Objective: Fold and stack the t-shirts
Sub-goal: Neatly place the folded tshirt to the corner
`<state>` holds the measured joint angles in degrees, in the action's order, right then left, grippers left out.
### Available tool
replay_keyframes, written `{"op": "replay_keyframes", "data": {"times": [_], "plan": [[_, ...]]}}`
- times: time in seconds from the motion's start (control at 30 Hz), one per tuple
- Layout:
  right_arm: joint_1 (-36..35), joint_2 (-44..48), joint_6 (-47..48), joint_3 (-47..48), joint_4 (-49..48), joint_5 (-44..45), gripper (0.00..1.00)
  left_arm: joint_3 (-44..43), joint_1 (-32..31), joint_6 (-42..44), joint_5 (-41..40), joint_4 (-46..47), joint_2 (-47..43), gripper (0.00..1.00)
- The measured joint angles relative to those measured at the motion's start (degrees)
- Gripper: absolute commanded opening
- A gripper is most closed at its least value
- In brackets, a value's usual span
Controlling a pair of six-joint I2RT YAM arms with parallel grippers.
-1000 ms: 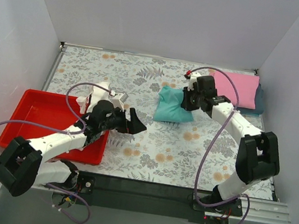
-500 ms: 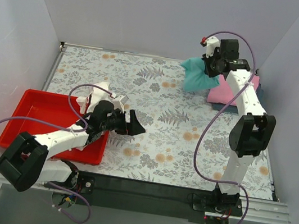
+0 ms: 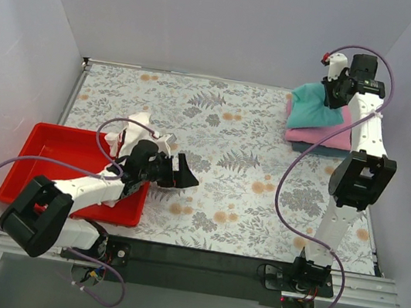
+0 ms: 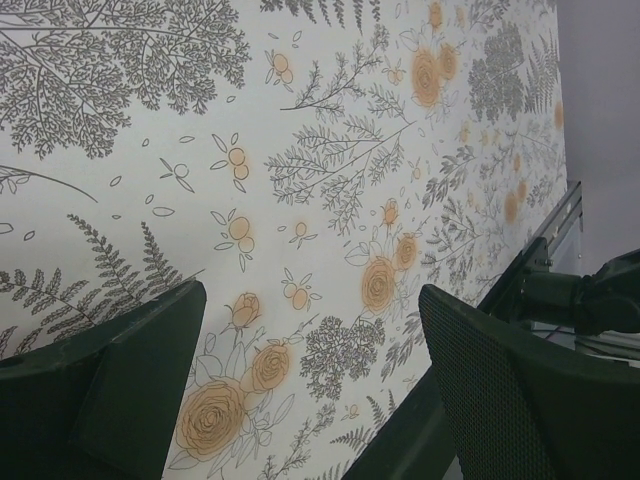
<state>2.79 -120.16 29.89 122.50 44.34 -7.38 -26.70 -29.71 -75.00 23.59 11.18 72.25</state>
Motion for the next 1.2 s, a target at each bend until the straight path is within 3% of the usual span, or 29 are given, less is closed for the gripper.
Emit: {"op": "replay_keyframes", "data": {"times": [0.17,0.27,0.3,0.37,0.4,0.43,0.47,0.67,0.8,1.07,1.2], "plan": [[1.73,0.0,0.39,-0.15,1.29,0.59,0.05,0.02,0.0,-0.46,0.44,-0.04,1.44,0.81],[2.08,0.0,0.17,-0.15,1.88,2.16,0.25,0.09,0.0,-0.46,0.48,-0.02,1.4,0.81],[2.12,0.0,-0.09,-0.15,2.03,2.69,0.39,0.11,0.0,-0.46,0.48,-0.09,1.4,0.81],[2.23,-0.04,-0.94,0.13,2.34,3.89,0.54,0.11,0.0,-0.46,0.48,-0.22,1.36,0.81],[2.36,-0.24,-1.51,0.87,2.51,4.46,0.67,0.11,0.0,-0.46,0.46,-0.42,1.29,0.81],[2.47,-0.39,-1.86,1.57,2.54,4.76,0.89,0.11,0.0,-0.46,0.42,-0.55,1.18,0.8],[2.62,-0.83,-2.82,2.95,2.6,5.46,0.98,0.15,0.0,-0.46,0.39,-0.7,0.98,0.81],[2.89,-0.94,-4.96,5.99,0.96,8.52,0.98,0.98,0.0,-0.68,-0.46,-0.98,-1.44,0.81],[2.91,1.46,-6.84,2.38,-0.83,9.38,0.98,1.05,0.0,-0.87,-0.57,-0.81,-2.4,0.81],[1.75,19.5,-14.43,-17.16,-6.6,5.44,0.98,1.09,0.0,-1.51,-1.73,-0.44,-2.49,0.76],[-2.89,30.4,-18.51,-29.99,-11.78,5.11,0.98,1.05,0.0,-1.66,-2.56,-0.7,-3.28,0.75]]}}
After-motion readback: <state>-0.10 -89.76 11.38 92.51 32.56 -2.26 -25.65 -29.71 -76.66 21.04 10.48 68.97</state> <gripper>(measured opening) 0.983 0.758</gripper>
